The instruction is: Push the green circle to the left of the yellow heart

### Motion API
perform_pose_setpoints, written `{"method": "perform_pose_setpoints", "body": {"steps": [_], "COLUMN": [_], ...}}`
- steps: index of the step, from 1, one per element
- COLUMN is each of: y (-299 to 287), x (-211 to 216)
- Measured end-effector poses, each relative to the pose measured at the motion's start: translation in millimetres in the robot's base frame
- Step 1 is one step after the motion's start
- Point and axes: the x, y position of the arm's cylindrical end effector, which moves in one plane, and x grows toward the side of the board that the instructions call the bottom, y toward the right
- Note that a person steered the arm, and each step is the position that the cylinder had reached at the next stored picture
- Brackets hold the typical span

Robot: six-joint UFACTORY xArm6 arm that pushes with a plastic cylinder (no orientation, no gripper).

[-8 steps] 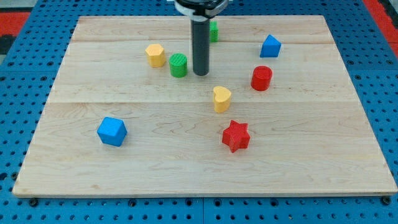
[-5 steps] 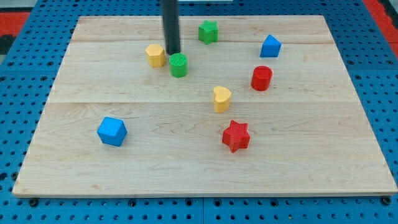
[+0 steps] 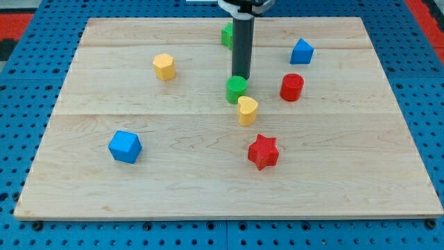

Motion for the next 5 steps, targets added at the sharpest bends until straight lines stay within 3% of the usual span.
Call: {"method": "perform_pose_setpoints", "body": {"steps": [1,2,3,5], "y": [-16,10,1,-11], "x": [0,12,39,36]}}
